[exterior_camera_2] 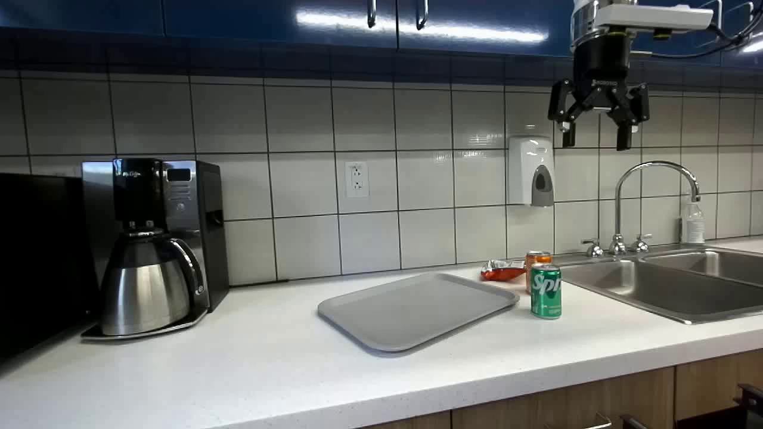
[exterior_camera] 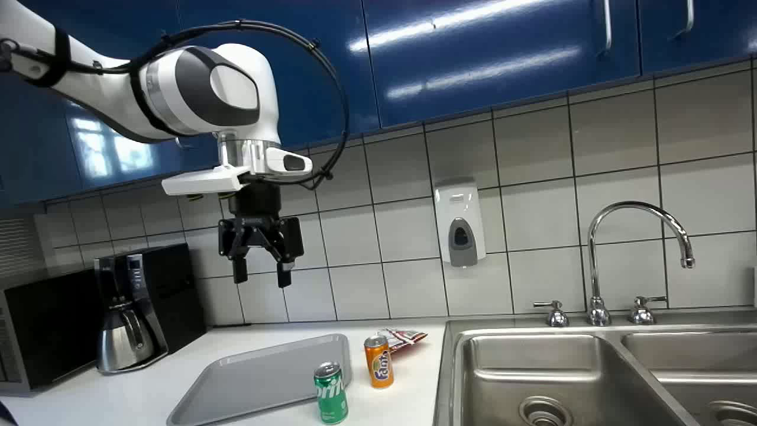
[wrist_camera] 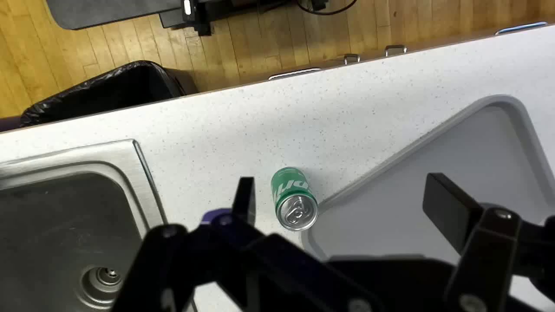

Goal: Put the green and orange cans on the tray

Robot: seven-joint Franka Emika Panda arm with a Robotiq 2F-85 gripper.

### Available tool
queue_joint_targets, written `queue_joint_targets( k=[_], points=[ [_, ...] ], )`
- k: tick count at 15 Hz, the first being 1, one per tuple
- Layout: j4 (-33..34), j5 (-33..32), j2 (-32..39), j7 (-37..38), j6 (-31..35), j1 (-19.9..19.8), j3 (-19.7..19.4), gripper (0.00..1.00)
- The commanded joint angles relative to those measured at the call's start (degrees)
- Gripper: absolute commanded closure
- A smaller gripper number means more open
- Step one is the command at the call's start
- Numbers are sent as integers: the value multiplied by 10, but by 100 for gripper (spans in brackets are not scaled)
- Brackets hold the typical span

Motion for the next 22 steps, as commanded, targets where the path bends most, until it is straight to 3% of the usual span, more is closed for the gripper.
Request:
queue_joint_targets(
  k=[1,12,22],
  points=[
    [1,3,1,-3,-1,-6,5,0],
    [1,3,1,-3,-1,-6,5,0],
    [-34,-17,103,0,77,-10,8,0]
  ],
)
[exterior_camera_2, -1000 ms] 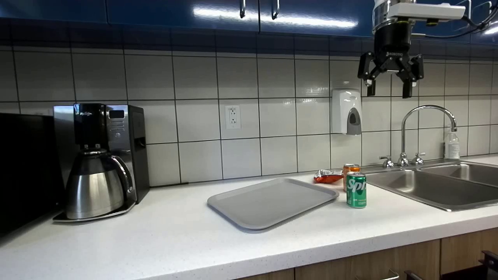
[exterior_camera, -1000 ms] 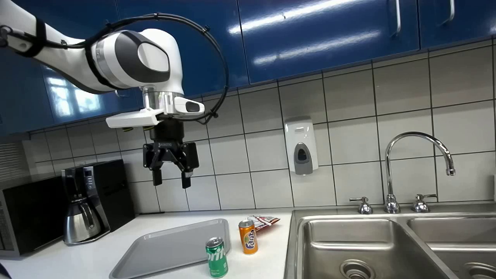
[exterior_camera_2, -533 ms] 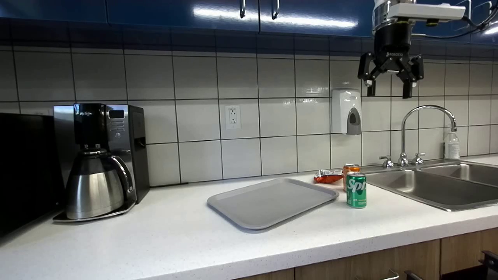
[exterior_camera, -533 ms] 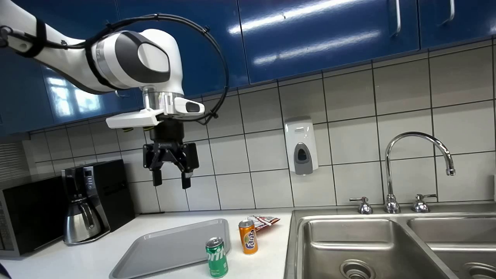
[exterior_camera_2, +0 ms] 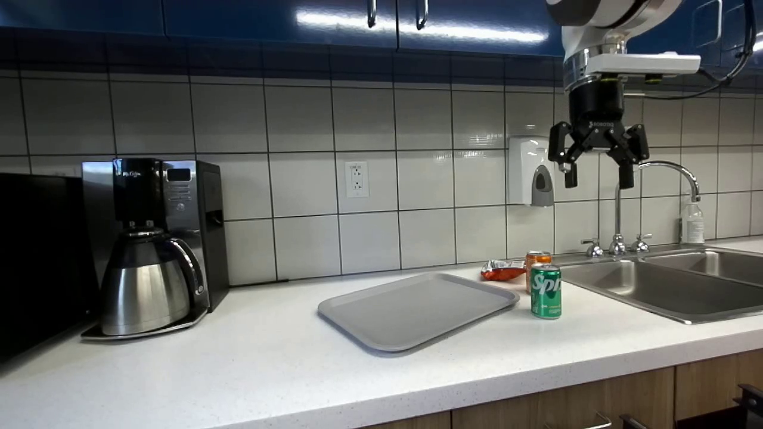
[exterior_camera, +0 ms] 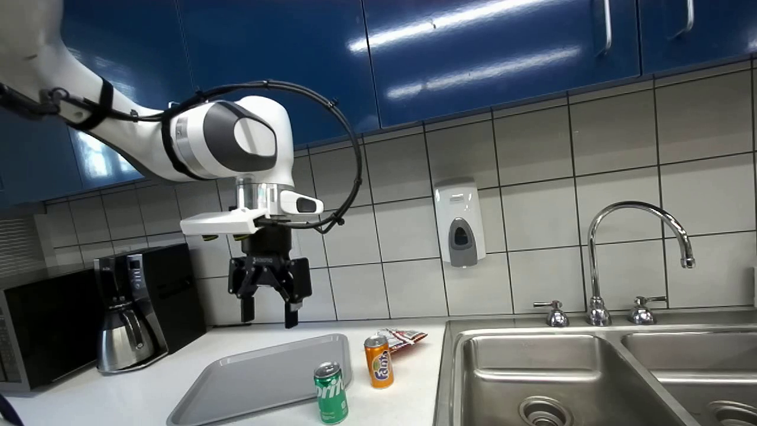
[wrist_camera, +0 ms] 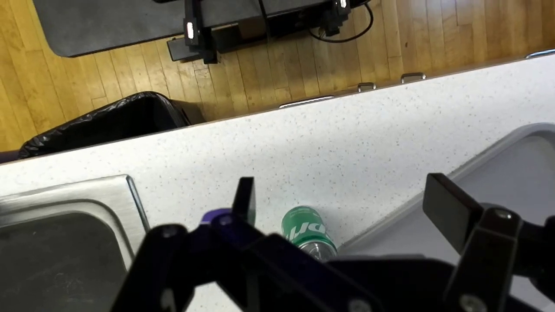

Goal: Put the green and orange cans on the tray

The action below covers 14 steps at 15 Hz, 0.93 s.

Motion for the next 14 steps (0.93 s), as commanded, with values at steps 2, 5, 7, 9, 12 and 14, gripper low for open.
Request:
queue_joint_targets(
  k=[2,5,7,9,12,14],
  points=[
    [-1,-14,62,1,72,-9,8,0],
    [0,-11,102,0,134,-7,7,0],
    [2,-13,127,-3,172,-6,8,0],
    [4,-19,152,-3,204,-7,9,0],
    [10,-30,186,-5,242,-7,8,0],
    [19,-36,208,-10,262,-7,6,0]
  ],
)
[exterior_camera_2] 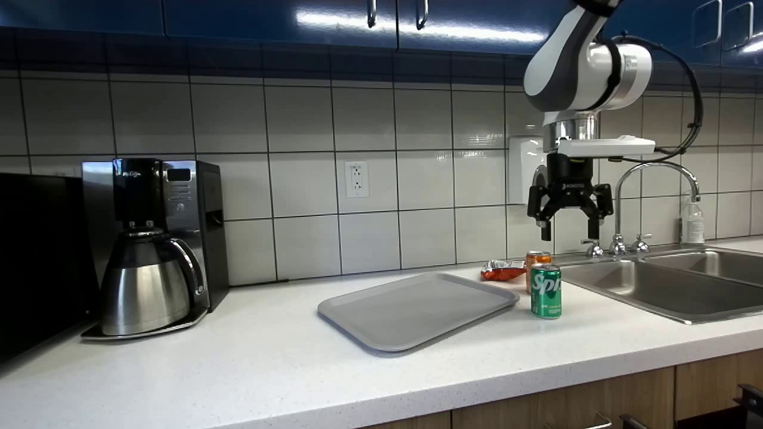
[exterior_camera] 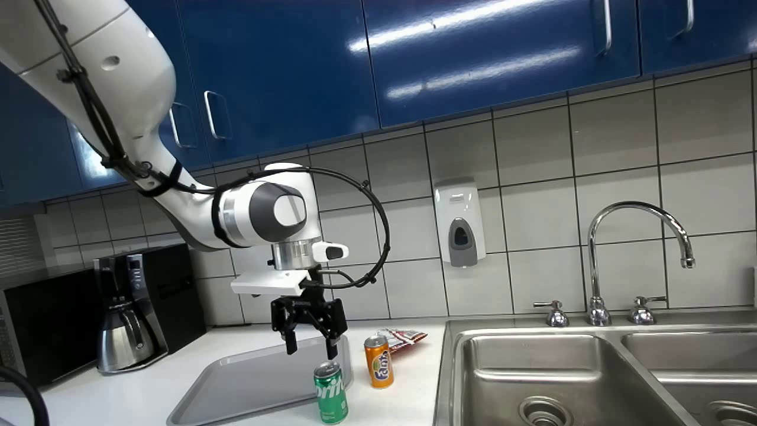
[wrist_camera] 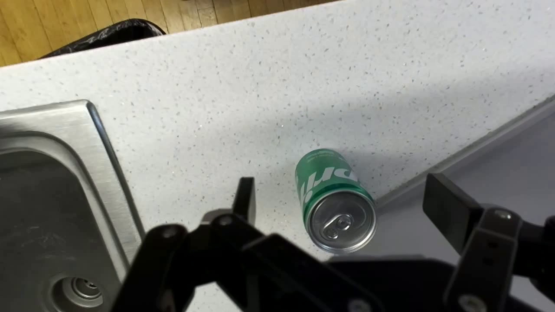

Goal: Put the green and orange cans on the tray

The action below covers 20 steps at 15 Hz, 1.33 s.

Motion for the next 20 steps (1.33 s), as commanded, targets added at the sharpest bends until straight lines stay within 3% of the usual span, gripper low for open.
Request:
queue_joint_targets(
  k=[1,20],
  points=[
    [29,-13,46,-15,30,-6,4,0],
    [120,9,193,-19,50,3,15,0]
  ],
)
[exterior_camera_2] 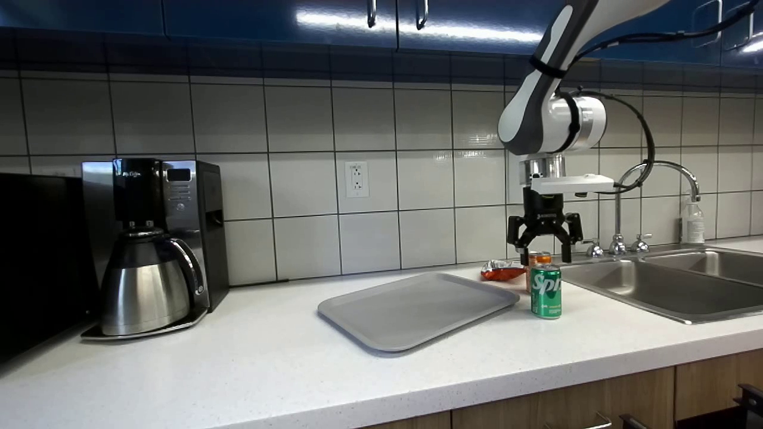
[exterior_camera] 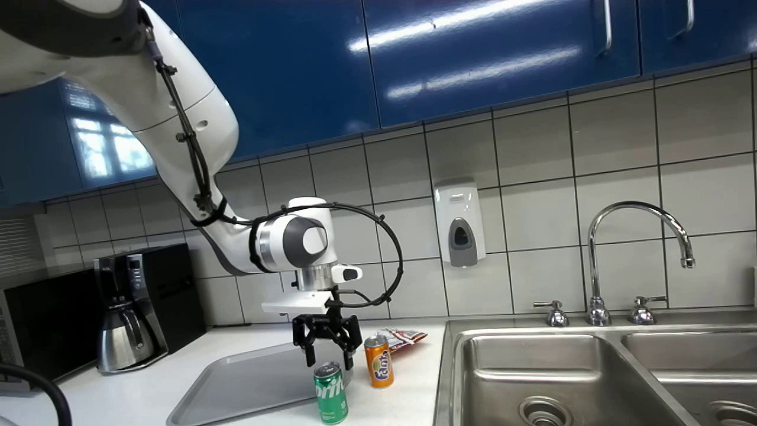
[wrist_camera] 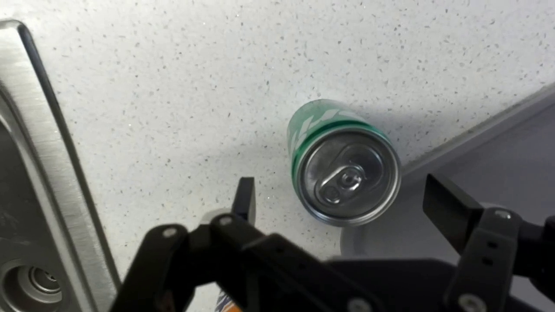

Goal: Put the green and orange cans on the tray

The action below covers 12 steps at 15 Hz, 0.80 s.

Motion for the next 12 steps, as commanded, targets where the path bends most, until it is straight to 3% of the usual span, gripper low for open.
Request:
queue_joint_targets(
  k=[1,12],
  points=[
    [15,6,24,-11,-1,-2,7,0],
    [14,5,46,-9,-1,-3,7,0]
  ],
)
